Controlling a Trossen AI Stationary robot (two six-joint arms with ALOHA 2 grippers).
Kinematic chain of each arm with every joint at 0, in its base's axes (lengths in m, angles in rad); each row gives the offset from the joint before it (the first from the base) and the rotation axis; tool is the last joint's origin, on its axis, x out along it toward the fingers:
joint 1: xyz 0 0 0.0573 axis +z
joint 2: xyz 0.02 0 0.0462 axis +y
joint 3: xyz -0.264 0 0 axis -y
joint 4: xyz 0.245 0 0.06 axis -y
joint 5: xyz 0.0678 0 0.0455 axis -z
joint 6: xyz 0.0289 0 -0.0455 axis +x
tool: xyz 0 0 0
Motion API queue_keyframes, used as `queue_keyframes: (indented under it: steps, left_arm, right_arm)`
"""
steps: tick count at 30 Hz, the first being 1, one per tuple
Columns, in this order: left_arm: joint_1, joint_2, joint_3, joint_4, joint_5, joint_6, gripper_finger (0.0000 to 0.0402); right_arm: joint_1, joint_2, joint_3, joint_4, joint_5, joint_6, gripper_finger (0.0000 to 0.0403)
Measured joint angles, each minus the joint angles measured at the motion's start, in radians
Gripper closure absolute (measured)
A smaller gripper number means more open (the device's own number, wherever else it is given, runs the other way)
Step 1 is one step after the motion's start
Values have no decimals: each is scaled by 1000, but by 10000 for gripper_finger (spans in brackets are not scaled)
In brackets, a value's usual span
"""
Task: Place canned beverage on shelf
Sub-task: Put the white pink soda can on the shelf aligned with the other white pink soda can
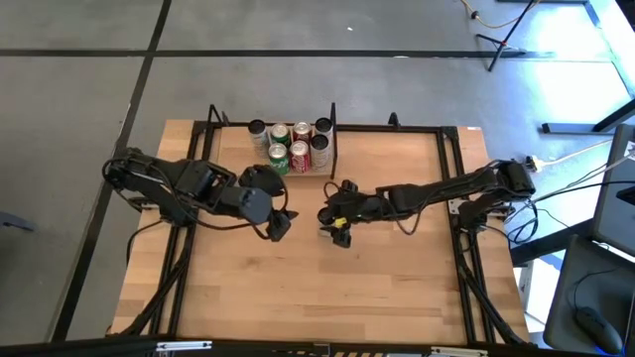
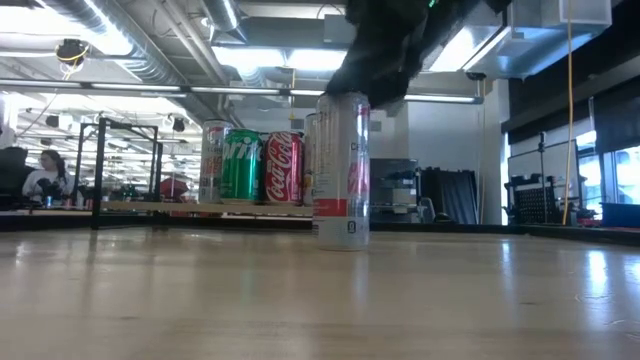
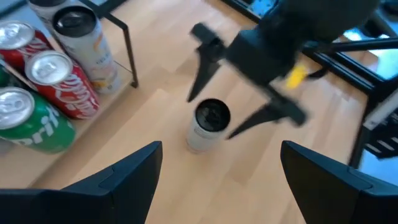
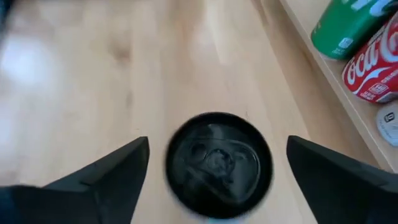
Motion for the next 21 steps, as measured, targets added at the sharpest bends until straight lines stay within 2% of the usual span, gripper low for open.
queue_keyframes:
  steps: [5, 10, 15, 21]
  left_arm:
    - [11, 30, -43, 40, -55, -4, 88]
    - [14, 77, -141, 176, -138, -23, 88]
    - [37, 125, -229, 343, -104, -8, 88]
    - [86, 183, -276, 425, -73, -8, 88]
  right_arm:
    - [13, -159, 0, -90, -60, 38, 23]
    - [67, -334, 0, -290, 14, 80, 23]
    - [116, -427, -51, -362, 84, 140, 24]
    - [134, -448, -112, -377, 69, 208, 24]
